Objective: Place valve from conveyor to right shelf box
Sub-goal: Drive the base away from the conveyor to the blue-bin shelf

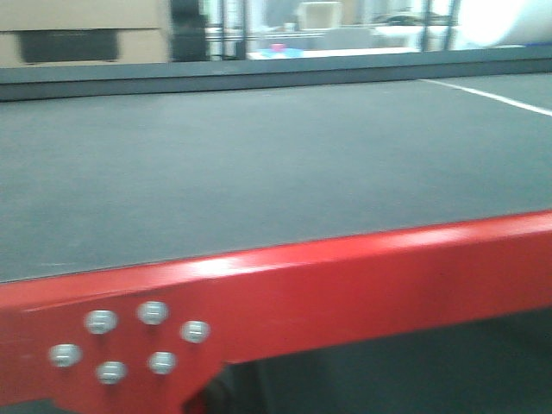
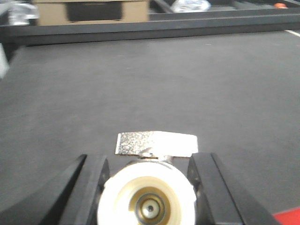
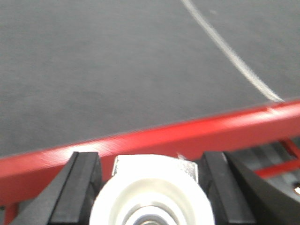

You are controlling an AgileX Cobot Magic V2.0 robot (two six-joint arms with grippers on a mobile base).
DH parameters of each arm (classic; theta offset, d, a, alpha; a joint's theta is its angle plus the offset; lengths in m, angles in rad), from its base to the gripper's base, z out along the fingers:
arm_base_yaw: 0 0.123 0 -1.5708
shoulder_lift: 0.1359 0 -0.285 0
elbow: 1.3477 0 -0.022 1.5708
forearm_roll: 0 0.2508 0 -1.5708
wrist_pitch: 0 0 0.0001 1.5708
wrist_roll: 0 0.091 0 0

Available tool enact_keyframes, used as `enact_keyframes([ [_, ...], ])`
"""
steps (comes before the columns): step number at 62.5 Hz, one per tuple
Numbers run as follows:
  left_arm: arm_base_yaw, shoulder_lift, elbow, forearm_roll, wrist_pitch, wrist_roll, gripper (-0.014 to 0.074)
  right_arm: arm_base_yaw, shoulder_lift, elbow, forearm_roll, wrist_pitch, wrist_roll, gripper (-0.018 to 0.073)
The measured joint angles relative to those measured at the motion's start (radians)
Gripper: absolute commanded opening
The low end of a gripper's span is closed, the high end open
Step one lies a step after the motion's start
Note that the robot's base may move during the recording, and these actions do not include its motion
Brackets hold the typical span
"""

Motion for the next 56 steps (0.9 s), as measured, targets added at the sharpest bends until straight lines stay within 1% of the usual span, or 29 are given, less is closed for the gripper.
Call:
enact_keyframes([
  [56,0.0,0.0,0.0,0.0,-0.002,0.0,-0.0111,0.0,0.0,0.0,0.0,-0.004,0.0,-0.0162],
])
